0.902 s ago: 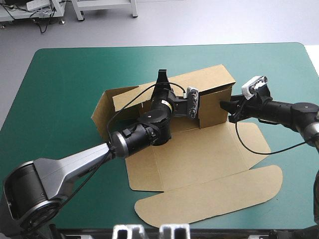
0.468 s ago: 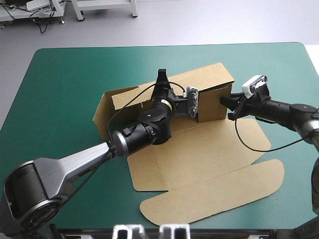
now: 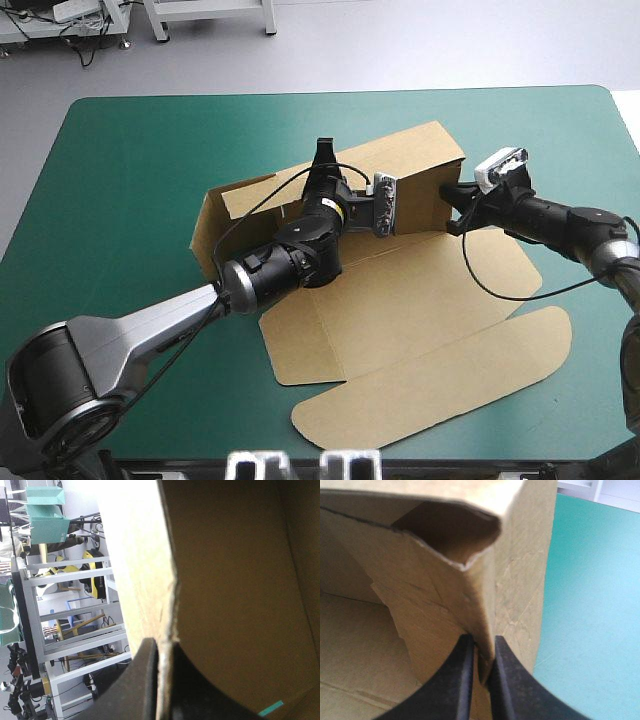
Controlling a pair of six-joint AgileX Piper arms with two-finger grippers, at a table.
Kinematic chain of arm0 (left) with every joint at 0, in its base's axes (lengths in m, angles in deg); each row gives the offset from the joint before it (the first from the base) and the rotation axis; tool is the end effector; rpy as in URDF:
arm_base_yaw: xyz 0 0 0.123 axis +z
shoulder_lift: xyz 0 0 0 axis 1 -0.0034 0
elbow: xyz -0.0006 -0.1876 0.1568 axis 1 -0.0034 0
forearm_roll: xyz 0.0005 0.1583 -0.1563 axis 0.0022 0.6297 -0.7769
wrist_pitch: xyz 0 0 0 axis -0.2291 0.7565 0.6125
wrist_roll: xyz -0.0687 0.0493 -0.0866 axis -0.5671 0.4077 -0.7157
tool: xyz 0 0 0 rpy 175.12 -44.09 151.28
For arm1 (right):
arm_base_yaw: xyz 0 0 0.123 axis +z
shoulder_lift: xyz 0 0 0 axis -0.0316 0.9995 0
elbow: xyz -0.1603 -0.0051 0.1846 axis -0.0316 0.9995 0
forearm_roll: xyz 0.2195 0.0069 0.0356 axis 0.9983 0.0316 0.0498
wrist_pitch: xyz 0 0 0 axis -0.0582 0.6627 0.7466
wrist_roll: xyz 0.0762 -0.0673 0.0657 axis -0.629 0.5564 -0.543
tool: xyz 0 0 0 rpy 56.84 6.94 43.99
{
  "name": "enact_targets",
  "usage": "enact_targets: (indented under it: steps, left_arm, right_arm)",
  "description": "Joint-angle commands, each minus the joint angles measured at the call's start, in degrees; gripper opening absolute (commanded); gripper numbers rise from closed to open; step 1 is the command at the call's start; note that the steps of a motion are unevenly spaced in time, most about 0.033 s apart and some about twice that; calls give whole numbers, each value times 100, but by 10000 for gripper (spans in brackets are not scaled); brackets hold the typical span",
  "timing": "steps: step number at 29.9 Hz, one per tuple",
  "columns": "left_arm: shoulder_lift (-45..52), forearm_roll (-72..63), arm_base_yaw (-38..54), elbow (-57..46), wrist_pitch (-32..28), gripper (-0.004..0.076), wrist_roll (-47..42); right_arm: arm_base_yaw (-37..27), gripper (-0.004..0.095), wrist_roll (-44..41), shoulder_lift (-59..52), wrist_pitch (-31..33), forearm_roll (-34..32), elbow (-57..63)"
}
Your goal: Fold the box
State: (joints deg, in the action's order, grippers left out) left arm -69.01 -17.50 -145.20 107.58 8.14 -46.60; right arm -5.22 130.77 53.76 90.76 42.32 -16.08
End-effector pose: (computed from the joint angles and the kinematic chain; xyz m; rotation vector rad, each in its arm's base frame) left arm 0.2730 -0.2688 0.2700 1.6470 1.4482 0.7554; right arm 0.3300 0.0589 0.2036 -0.6923 1.9295 0.4989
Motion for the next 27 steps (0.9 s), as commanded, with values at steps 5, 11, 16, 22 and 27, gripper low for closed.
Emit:
enact_targets:
  steps: [5, 11, 16, 22, 27]
  left_arm:
    - [96, -611, -142, 51, -605, -10, 58]
    - [96, -610, -142, 51, -510, -10, 47]
    - [96, -565, -142, 51, -469, -9, 5]
    - [96, -290, -142, 51, -576, 115, -39]
    - [96, 396, -142, 51, -688, 356, -1210]
  right_arm:
    - [551, -1, 71, -441, -586, 274, -158]
    - [551, -1, 21, -540, -465, 251, -158]
    - [551, -1, -360, -540, -431, 22, -158]
    - [551, -1, -754, -540, -380, -443, -158]
    - [551, -1, -907, -540, -380, -542, -158]
